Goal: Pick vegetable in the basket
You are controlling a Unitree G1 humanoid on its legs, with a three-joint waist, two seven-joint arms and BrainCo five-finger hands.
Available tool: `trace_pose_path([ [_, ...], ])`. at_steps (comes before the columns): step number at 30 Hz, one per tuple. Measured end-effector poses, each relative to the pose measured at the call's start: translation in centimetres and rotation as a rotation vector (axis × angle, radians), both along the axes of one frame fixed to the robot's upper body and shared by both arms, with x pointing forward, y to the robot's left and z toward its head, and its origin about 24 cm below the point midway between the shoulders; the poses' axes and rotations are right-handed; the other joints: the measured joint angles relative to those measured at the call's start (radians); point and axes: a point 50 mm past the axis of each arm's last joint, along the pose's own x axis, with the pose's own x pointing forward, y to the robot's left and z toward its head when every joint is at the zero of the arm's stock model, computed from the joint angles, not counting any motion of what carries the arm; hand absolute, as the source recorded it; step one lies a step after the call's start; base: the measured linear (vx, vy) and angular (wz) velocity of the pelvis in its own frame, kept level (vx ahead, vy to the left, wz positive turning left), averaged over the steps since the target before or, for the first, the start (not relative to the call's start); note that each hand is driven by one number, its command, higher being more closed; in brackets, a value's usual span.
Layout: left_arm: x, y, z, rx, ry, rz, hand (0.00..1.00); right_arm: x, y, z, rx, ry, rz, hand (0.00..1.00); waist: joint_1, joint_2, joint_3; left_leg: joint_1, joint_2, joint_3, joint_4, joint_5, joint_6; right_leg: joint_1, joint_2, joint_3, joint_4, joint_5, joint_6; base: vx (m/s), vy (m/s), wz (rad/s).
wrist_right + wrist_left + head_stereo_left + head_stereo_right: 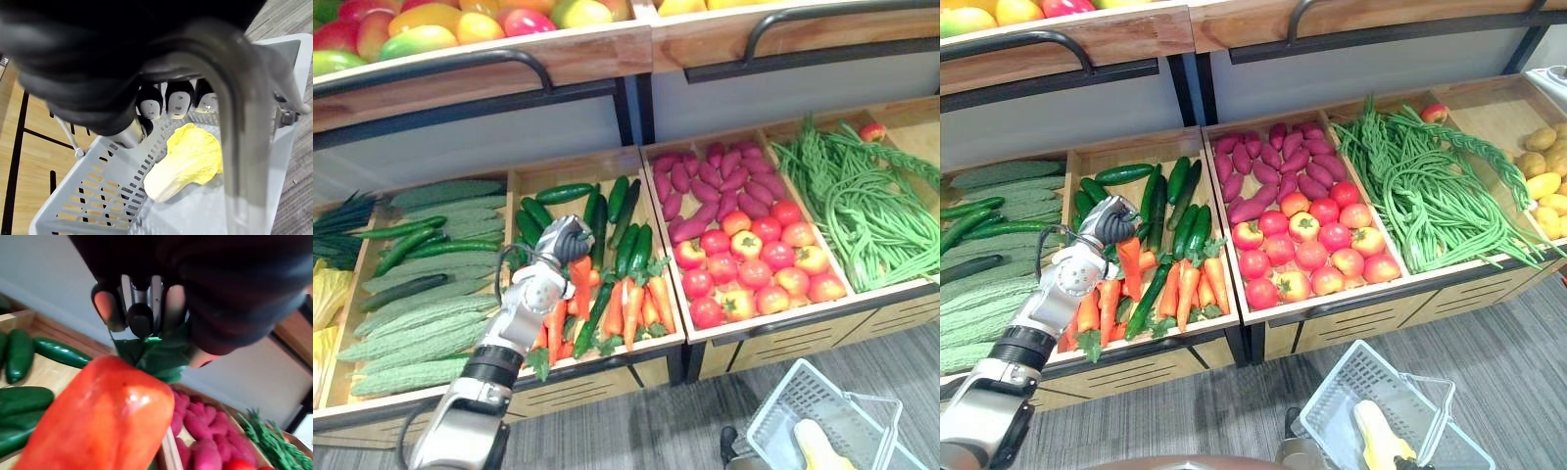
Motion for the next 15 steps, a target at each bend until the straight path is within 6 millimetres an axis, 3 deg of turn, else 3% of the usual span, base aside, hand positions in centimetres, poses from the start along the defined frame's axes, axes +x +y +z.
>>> trace_pose_path([
  [5,-0.3,-2.4,1.0,-0.001,-0.042,-0.127,1.00,0.8,-4.0,2.3,-0.135,0.007,0.057,1.00,-0.002,-0.005,-0.001,0.015,-0.008,0.047,0.003,-0.007,0.001,-0.015,0.011,0.057,0.000,0.012,0.001,-0.07,-0.030,-0.29],
  [8,-0.2,-3.6,1.8,0.006,-0.058,-0.192,1.00,3.0,-7.1,5.1,-0.264,-0.040,0.136,1.00,-0.004,-0.018,0.003,0.031,-0.017,0.114,0.011,-0.025,0.004,-0.041,0.021,0.133,0.005,0.027,0.004,-0.10,-0.017,-0.63],
  [15,-0.5,-4.4,2.1,0.020,-0.047,-0.267,1.00,8.0,-10.1,10.0,-0.452,-0.097,0.368,1.00,-0.016,-0.035,0.013,0.082,-0.021,0.270,0.060,-0.084,-0.002,-0.065,0.050,0.292,0.016,0.047,0.017,-0.12,-0.023,-0.71],
])
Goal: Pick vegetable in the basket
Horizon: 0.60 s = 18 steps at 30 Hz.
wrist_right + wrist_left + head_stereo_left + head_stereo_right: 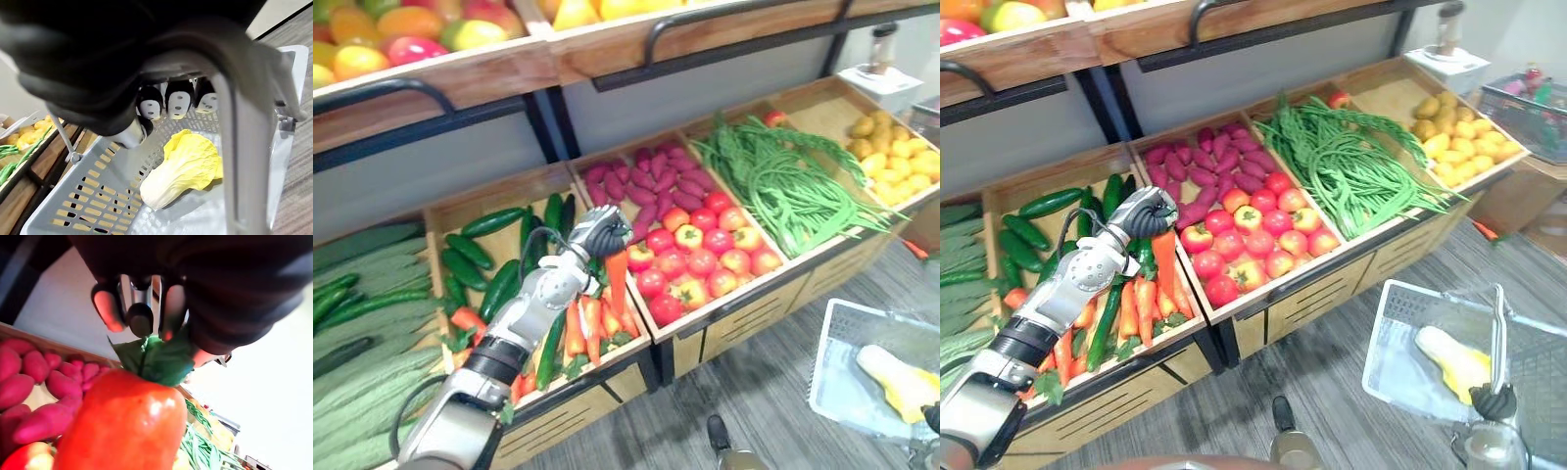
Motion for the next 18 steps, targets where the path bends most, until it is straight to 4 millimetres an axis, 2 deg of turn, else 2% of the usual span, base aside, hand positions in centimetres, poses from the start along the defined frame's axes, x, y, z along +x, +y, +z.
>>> trace_pose_path([
  [5,-0.2,-0.2,0.5,0.000,-0.004,-0.030,1.00,1.9,0.1,1.4,-0.061,0.103,0.226,1.00,-0.021,-0.006,0.005,0.014,-0.002,0.063,0.036,-0.031,-0.004,-0.015,0.008,0.063,-0.001,0.011,0.012,-0.07,-0.023,-0.38],
  [7,-0.2,-0.1,0.5,-0.007,-0.001,-0.037,1.00,2.7,0.1,2.1,-0.091,0.139,0.314,1.00,-0.039,-0.008,0.008,0.015,-0.001,0.072,0.048,-0.041,-0.005,-0.016,0.009,0.077,-0.002,0.013,0.014,-0.04,-0.021,-0.23],
  [11,-0.2,-0.4,0.9,0.010,-0.006,-0.056,1.00,3.7,0.6,3.5,-0.150,0.149,0.457,1.00,-0.046,-0.010,0.022,0.017,-0.002,0.111,0.074,-0.063,-0.005,-0.029,0.017,0.116,-0.005,0.023,0.023,-0.03,-0.038,-0.28],
  [14,-0.4,-2.2,1.5,0.013,-0.004,-0.150,1.00,5.0,1.5,4.6,-0.188,0.163,0.605,1.00,-0.070,-0.008,0.035,0.017,0.000,0.127,0.100,-0.084,-0.004,-0.032,0.019,0.137,-0.010,0.027,0.029,-0.02,-0.031,-0.17],
  [18,-0.8,-4.6,2.7,0.048,-0.043,-0.260,1.00,6.3,3.1,5.5,-0.221,0.178,0.787,1.00,-0.080,-0.003,0.047,0.029,-0.001,0.168,0.111,-0.101,-0.008,-0.034,0.024,0.170,-0.014,0.033,0.035,0.00,-0.015,-0.26],
])
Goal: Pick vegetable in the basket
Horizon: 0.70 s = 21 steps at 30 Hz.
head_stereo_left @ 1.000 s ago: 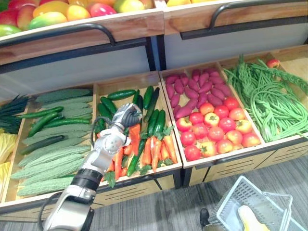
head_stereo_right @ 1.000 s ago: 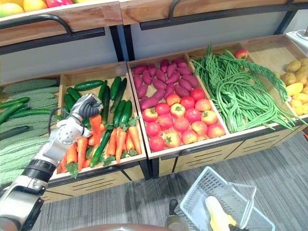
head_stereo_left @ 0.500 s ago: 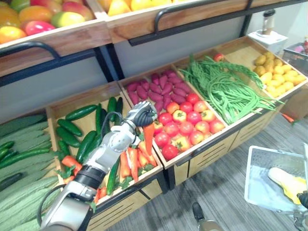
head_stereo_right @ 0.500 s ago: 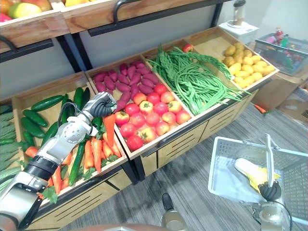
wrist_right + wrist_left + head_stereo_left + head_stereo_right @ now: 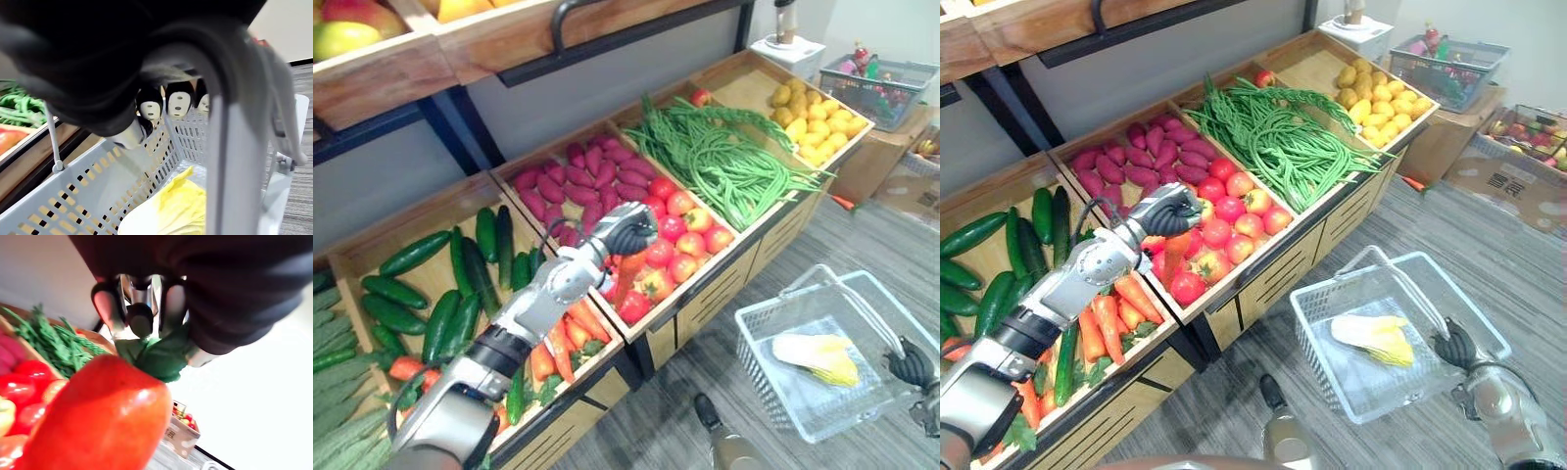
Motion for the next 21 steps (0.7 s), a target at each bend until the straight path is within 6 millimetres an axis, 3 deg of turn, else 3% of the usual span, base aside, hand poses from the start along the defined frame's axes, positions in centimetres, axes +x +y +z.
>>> trace_pose_path([
  [11,-1.9,-4.7,1.1,0.010,0.029,-0.275,1.00,1.1,3.3,1.8,-0.035,0.118,0.327,1.00,-0.029,0.011,0.014,0.021,-0.004,0.082,0.007,-0.014,-0.004,-0.020,0.034,0.084,0.000,0.004,0.005,0.04,-0.011,-0.26],
  [17,-3.0,-7.0,1.0,-0.017,0.056,-0.377,1.00,2.3,6.6,3.4,0.004,0.102,0.510,1.00,-0.043,0.012,0.016,0.035,-0.008,0.136,0.016,-0.022,-0.015,-0.036,0.055,0.138,0.000,0.007,0.008,0.03,-0.019,-0.27],
  [21,-3.5,-8.5,1.6,-0.035,0.041,-0.431,1.00,3.0,7.6,4.0,0.015,0.078,0.557,1.00,-0.045,0.014,0.016,0.024,-0.003,0.152,0.033,-0.038,-0.019,-0.054,0.063,0.159,0.000,0.011,0.006,0.02,-0.014,-0.18],
])
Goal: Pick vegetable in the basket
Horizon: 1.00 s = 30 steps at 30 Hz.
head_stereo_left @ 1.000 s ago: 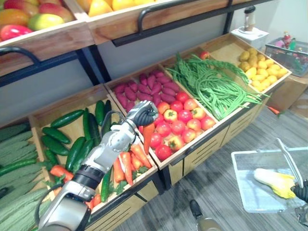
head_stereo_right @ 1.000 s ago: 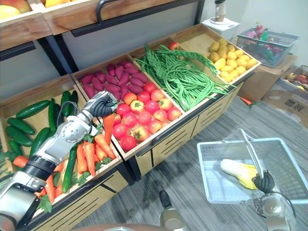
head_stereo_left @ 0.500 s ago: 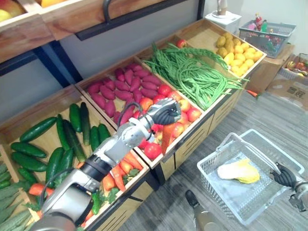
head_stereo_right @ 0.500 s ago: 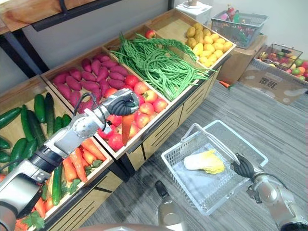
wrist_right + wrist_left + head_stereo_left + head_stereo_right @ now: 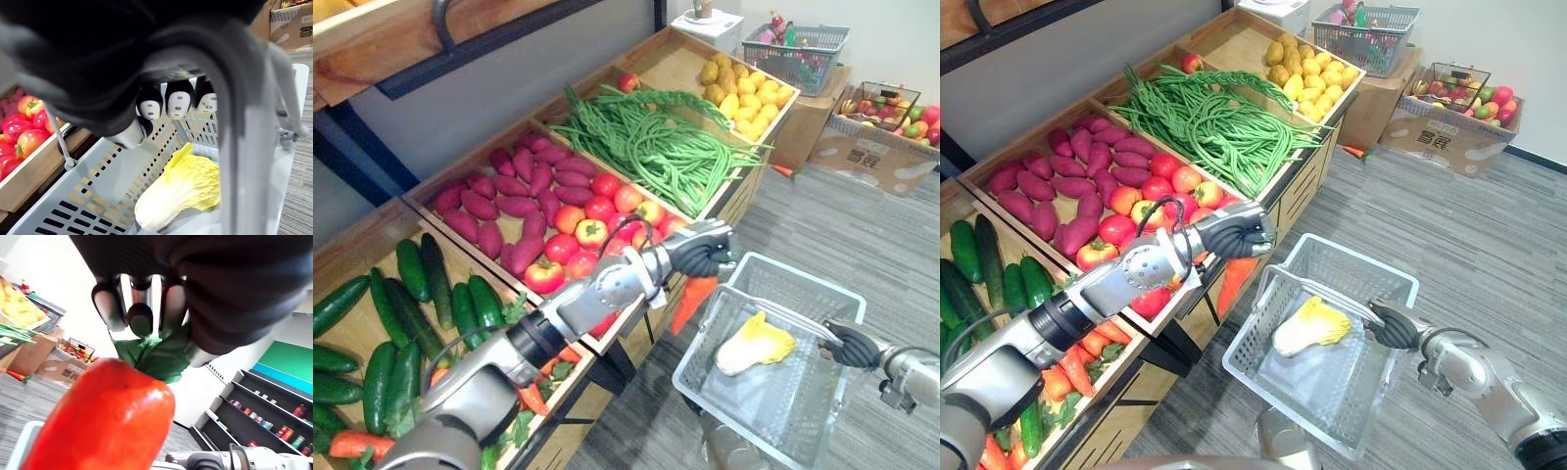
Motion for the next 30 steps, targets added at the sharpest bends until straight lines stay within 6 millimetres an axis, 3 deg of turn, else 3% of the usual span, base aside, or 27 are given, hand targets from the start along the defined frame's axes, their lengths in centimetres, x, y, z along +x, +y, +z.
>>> trace_pose_path([
  [7,-1.4,-3.4,0.6,-0.019,-0.008,-0.124,1.00,0.4,0.3,0.4,0.002,-0.015,0.016,1.00,0.002,0.006,0.001,0.002,0.000,0.039,0.008,-0.002,-0.003,-0.006,0.017,0.041,0.000,0.024,0.014,0.04,0.004,-0.17],
  [14,-1.7,-5.2,0.6,-0.033,0.010,-0.164,1.00,0.4,0.5,0.4,0.018,-0.009,0.019,1.00,0.000,0.010,-0.001,-0.002,0.013,0.043,0.039,-0.020,-0.009,-0.012,0.024,0.056,-0.001,0.022,0.013,0.05,-0.010,-0.07],
  [21,0.5,-5.0,-1.8,0.016,0.102,-0.062,1.00,0.9,1.1,0.6,0.054,0.002,0.035,1.00,-0.001,0.021,-0.001,-0.008,0.039,0.049,0.096,-0.048,-0.007,-0.020,0.026,0.054,-0.001,0.025,0.005,0.06,0.008,-0.02],
  [30,1.7,-4.8,-4.1,0.090,0.153,0.012,1.00,1.5,1.7,1.2,0.067,-0.022,0.061,1.00,0.001,0.020,-0.001,-0.022,0.045,0.046,0.113,-0.053,-0.002,-0.033,0.025,0.052,-0.002,0.026,-0.001,0.07,0.028,0.00],
])
